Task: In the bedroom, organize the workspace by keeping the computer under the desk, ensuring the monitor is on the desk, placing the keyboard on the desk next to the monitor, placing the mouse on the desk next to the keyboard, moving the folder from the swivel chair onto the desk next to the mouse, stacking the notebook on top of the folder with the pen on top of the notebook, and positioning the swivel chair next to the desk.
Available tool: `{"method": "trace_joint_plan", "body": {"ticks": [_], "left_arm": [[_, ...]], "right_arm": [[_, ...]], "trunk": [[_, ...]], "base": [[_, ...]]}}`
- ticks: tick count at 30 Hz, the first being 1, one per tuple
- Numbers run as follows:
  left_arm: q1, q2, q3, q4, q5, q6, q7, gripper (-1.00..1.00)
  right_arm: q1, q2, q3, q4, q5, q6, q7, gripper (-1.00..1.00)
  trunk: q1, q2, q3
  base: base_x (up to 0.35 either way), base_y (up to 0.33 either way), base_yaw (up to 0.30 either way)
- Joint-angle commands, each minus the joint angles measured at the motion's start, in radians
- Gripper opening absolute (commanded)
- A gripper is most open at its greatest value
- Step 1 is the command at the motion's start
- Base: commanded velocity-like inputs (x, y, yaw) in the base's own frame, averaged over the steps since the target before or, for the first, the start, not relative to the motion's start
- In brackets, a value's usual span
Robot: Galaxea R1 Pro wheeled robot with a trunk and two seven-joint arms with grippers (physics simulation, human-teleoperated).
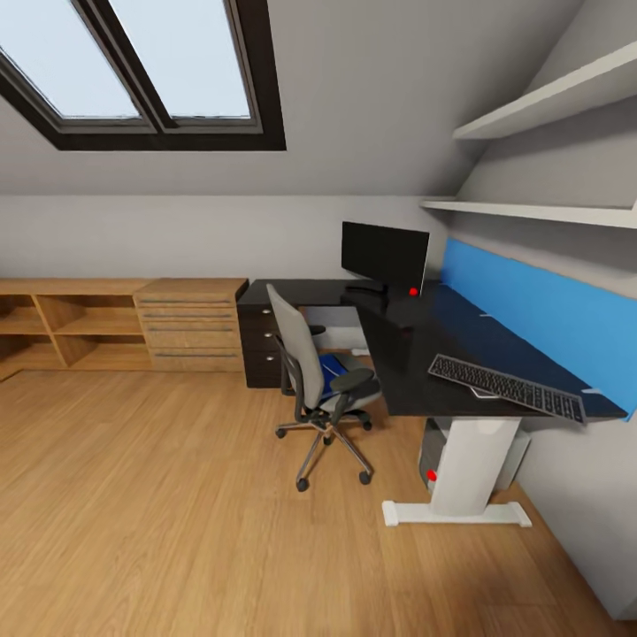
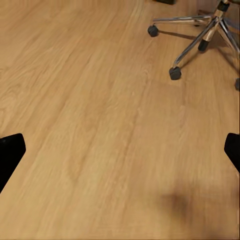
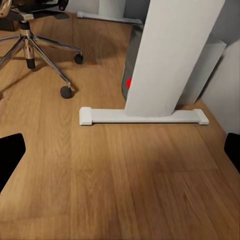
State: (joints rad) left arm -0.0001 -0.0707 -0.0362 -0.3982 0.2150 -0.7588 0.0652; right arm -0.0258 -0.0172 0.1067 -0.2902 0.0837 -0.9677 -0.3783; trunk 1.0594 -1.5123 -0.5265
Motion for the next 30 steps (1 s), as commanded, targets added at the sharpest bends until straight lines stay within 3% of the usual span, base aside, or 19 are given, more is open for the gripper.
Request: {"method": "trace_joint_plan", "body": {"ticks": [1,3,5,6,8,9,13,14,16,18,19,20,21,22,25,26,27,28,30], "left_arm": [[0.000,0.000,-0.004,-0.013,0.001,0.012,0.007,1.00],[0.000,0.000,-0.004,-0.057,0.001,0.071,0.009,1.00],[0.000,0.001,-0.004,-0.141,0.001,0.198,0.018,1.00],[0.000,0.003,-0.003,-0.286,0.001,0.410,0.043,1.00],[0.000,0.003,-0.003,-0.354,0.002,0.500,0.060,1.00],[0.000,0.003,-0.002,-0.423,0.002,0.591,0.080,1.00],[-0.001,0.002,0.003,-0.550,0.005,0.763,0.125,1.00],[-0.005,-0.001,0.005,-0.608,0.011,0.836,0.142,1.00],[-0.025,-0.006,0.007,-0.658,0.019,0.900,0.156,1.00],[-0.095,-0.018,0.008,-0.707,0.037,0.987,0.168,1.00],[-0.156,-0.030,0.009,-0.719,0.053,1.046,0.174,1.00],[-0.223,-0.043,0.009,-0.715,0.068,1.107,0.182,1.00],[-0.257,-0.050,0.009,-0.707,0.073,1.138,0.187,1.00],[-0.327,-0.062,0.010,-0.680,0.082,1.196,0.199,1.00],[-0.435,-0.075,0.010,-0.619,0.090,1.261,0.220,1.00],[-0.505,-0.080,0.010,-0.577,0.097,1.286,0.229,1.00],[-0.537,-0.082,0.010,-0.560,0.102,1.296,0.232,1.00],[-0.590,-0.084,0.010,-0.537,0.117,1.308,0.237,1.00],[-0.637,-0.088,0.009,-0.519,0.148,1.319,0.241,1.00]], "right_arm": [[0.000,0.000,0.003,0.000,0.008,-0.002,-0.011,1.00],[0.000,0.000,0.003,-0.002,0.008,-0.005,-0.012,1.00],[0.000,0.000,0.004,-0.005,0.009,-0.007,-0.012,1.00],[0.000,0.001,0.005,-0.010,0.011,-0.008,-0.010,1.00],[-0.001,0.002,0.007,-0.019,0.012,-0.006,-0.010,1.00],[0.000,0.003,0.007,-0.043,0.012,-0.004,-0.009,1.00],[-0.001,0.005,0.008,-0.131,0.010,0.012,-0.011,1.00],[-0.001,0.005,0.008,-0.192,0.009,0.043,-0.012,1.00],[-0.001,0.006,0.008,-0.262,0.009,0.098,-0.012,1.00],[-0.005,0.006,0.008,-0.375,0.007,0.227,-0.011,1.00],[-0.015,0.006,0.008,-0.451,0.005,0.332,-0.009,1.00],[-0.033,0.006,0.008,-0.520,0.003,0.439,-0.004,1.00],[-0.045,0.007,0.008,-0.549,0.001,0.489,0.000,1.00],[-0.076,0.010,0.008,-0.595,-0.004,0.582,0.013,1.00],[-0.140,0.033,0.008,-0.632,-0.019,0.698,0.045,1.00],[-0.189,0.055,0.006,-0.640,-0.030,0.764,0.070,1.00],[-0.214,0.066,0.005,-0.639,-0.036,0.794,0.083,1.00],[-0.261,0.085,0.004,-0.627,-0.046,0.848,0.107,1.00],[-0.321,0.104,0.003,-0.592,-0.058,0.911,0.132,1.00]], "trunk": [[0.004,-0.008,-0.004],[0.012,-0.022,-0.010],[0.019,-0.036,-0.017],[0.023,-0.043,-0.020],[0.031,-0.057,-0.026],[0.035,-0.064,-0.029],[0.050,-0.092,-0.042],[0.054,-0.099,-0.045],[0.061,-0.113,-0.051],[0.069,-0.127,-0.057],[0.073,-0.134,-0.061],[0.077,-0.141,-0.064],[0.081,-0.148,-0.067],[0.084,-0.155,-0.070],[0.096,-0.176,-0.079],[0.100,-0.183,-0.082],[0.104,-0.190,-0.086],[0.107,-0.197,-0.089],[0.115,-0.211,-0.095]], "base": [[0.000,0.000,0.000],[0.000,0.000,0.000],[0.000,0.000,0.000],[0.000,0.000,0.000],[0.000,0.000,0.000],[0.000,0.000,0.000],[0.000,0.000,0.000],[0.000,0.000,0.000],[0.000,0.000,0.000],[0.000,0.000,0.000],[0.000,0.000,0.000],[0.000,0.000,0.000],[0.000,0.000,0.000],[0.000,0.000,0.000],[0.000,0.000,0.000],[0.000,0.000,0.000],[0.000,0.000,0.000],[0.000,0.000,0.000],[0.000,0.000,0.000]]}}
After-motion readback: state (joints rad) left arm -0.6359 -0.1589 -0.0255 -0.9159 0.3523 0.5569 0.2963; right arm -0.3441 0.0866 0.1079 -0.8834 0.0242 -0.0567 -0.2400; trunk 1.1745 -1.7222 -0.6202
